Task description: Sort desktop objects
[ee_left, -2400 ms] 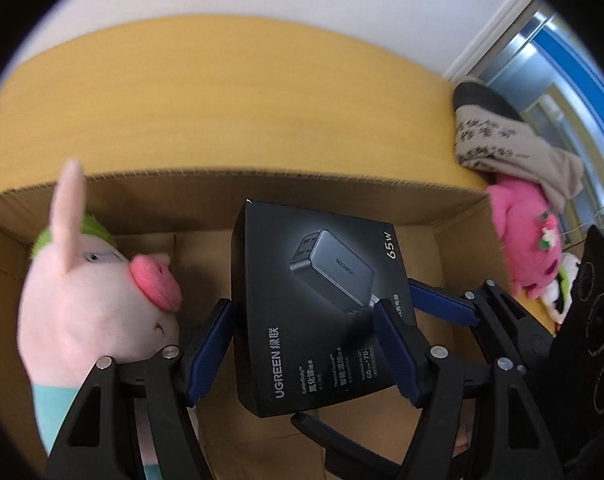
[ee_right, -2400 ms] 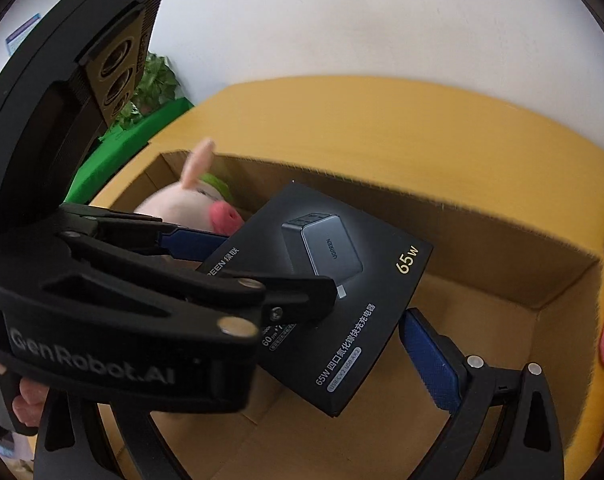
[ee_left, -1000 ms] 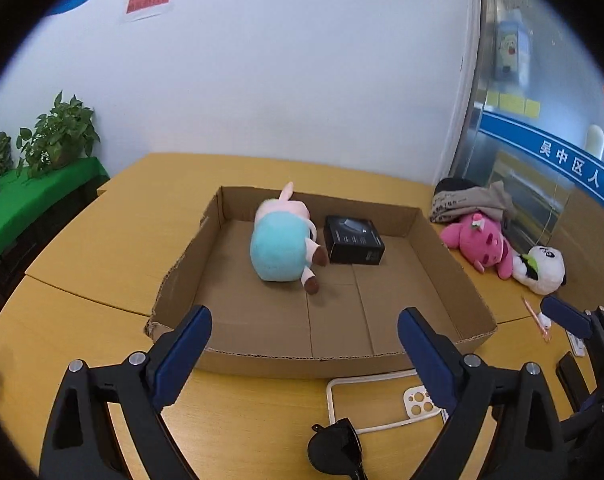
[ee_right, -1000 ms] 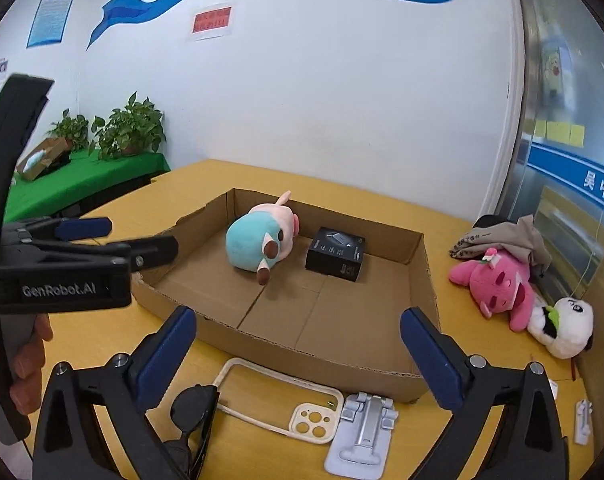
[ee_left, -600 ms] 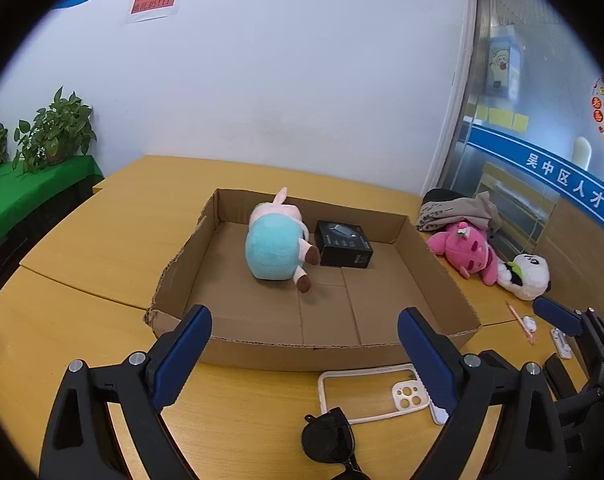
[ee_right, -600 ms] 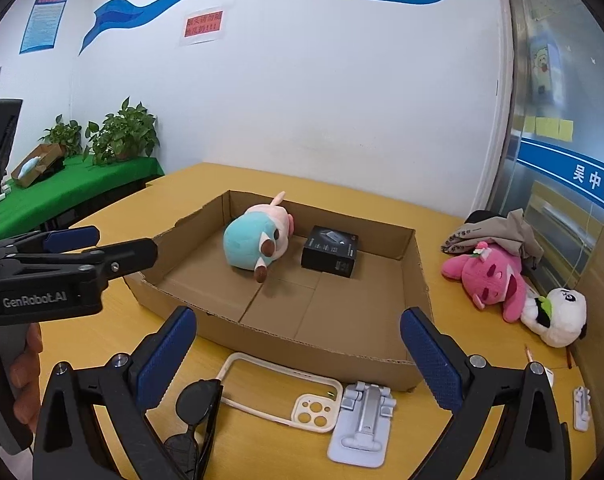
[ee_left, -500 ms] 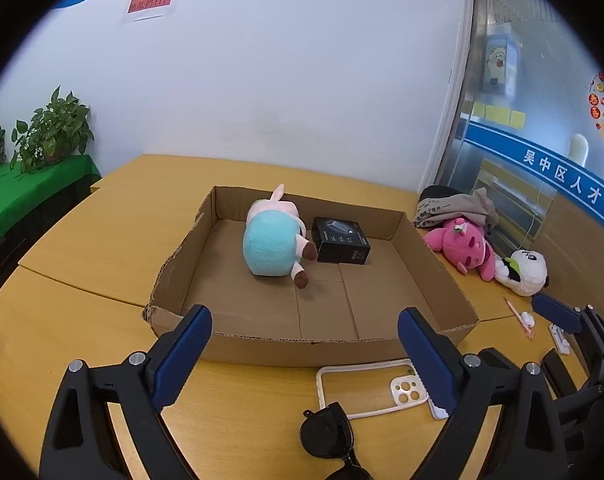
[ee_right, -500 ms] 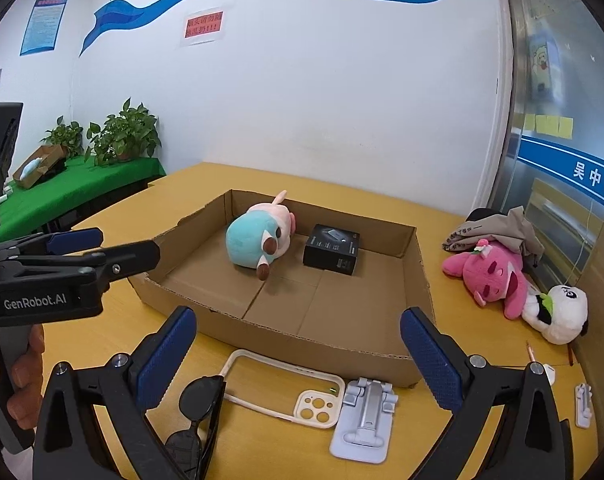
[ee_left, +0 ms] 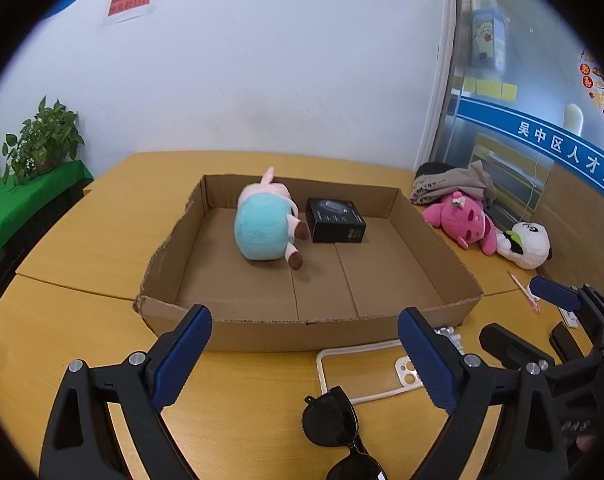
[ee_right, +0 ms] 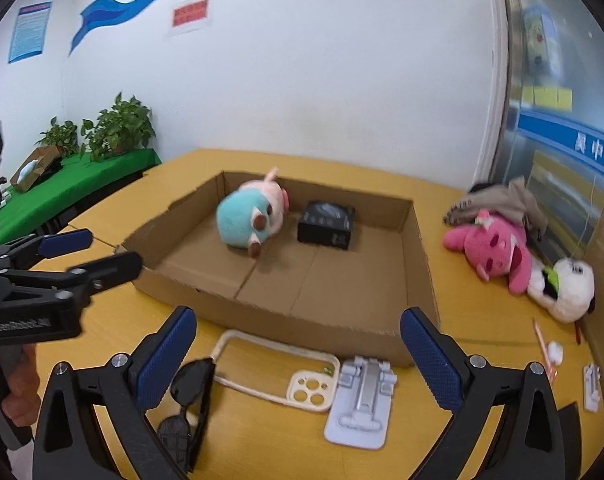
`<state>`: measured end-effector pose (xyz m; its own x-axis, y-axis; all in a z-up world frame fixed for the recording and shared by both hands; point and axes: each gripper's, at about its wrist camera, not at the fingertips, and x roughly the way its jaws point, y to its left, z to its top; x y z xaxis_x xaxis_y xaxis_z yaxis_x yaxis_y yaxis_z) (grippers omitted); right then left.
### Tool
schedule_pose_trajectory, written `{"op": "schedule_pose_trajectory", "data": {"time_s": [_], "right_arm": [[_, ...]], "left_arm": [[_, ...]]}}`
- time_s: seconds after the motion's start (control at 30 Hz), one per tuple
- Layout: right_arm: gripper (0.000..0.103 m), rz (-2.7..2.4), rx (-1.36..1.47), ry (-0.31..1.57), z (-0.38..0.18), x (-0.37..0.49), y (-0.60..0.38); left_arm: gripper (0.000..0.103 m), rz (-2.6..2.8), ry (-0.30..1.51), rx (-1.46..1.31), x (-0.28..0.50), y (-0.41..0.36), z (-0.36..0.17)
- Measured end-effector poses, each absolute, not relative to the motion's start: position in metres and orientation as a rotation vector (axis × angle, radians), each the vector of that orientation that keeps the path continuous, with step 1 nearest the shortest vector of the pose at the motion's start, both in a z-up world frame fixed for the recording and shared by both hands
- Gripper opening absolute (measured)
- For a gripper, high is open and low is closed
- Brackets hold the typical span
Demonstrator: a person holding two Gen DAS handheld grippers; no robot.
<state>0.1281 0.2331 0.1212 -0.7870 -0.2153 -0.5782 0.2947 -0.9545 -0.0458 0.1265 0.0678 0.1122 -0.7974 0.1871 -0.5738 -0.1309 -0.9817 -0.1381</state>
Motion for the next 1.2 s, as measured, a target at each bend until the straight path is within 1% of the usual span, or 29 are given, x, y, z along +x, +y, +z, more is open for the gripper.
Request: {"op": "schedule_pose_trajectory", "data": {"time_s": [0.1, 0.23, 0.4, 0.5, 0.67, 0.73, 0.8, 0.83, 0.93, 1.0, 1.07, 1.17, 1.2], "right_arm": [[0.103, -2.739, 0.969, 0.133, 0.106, 0.117, 0.259], [0.103, -2.757, 1.117, -0.075, 0.083, 0.102, 0.314], [0.103, -2.711, 1.281, -0.217, 0.052, 0.086, 0.348], [0.103, -2.651, 1.318, -0.197, 0.039, 0.085, 0.339], [0.102, -2.470, 1.276, -0.099, 0.027, 0.101, 0.284], [0.102, -2.362, 1.258, -0.068, 0.024, 0.111, 0.260], [0.102, -2.237, 1.268, -0.100, 0.018, 0.119, 0.240], [0.102, -2.140, 1.274, -0.151, 0.015, 0.124, 0.228], [0.102, -2.023, 1.266, -0.189, 0.012, 0.137, 0.198], [0.102, -2.019, 1.278, -0.119, 0.006, 0.146, 0.175], [0.097, -2.047, 1.327, -0.035, -0.006, 0.149, 0.161], [0.089, -2.135, 1.306, 0.056, -0.008, 0.158, 0.155], [0.083, -2.155, 1.299, 0.092, -0.010, 0.161, 0.154]], "left_arm": [[0.095, 2.773, -0.128, -0.991, 0.119, 0.069, 0.099], [0.094, 2.697, -0.077, -1.092, 0.105, 0.076, 0.079], [0.094, 2.593, -0.074, -1.223, 0.079, 0.083, 0.054], [0.090, 2.547, -0.114, -1.313, 0.067, 0.080, 0.039], [0.076, 2.475, -0.135, -1.373, 0.066, 0.079, 0.020], [0.073, 2.458, -0.141, -1.411, 0.064, 0.078, 0.012], [0.066, 2.426, -0.148, -1.463, 0.063, 0.076, 0.004], [0.060, 2.410, -0.153, -1.482, 0.064, 0.076, 0.000], [0.059, 2.380, -0.173, -1.504, 0.069, 0.075, -0.007], [0.059, 2.344, -0.202, -1.514, 0.074, 0.074, -0.010], [0.061, 2.312, -0.234, -1.551, 0.078, 0.073, -0.015], [0.062, 2.280, -0.258, -1.558, 0.084, 0.072, -0.016], [0.062, 2.253, -0.276, -1.567, 0.086, 0.072, -0.017]]}}
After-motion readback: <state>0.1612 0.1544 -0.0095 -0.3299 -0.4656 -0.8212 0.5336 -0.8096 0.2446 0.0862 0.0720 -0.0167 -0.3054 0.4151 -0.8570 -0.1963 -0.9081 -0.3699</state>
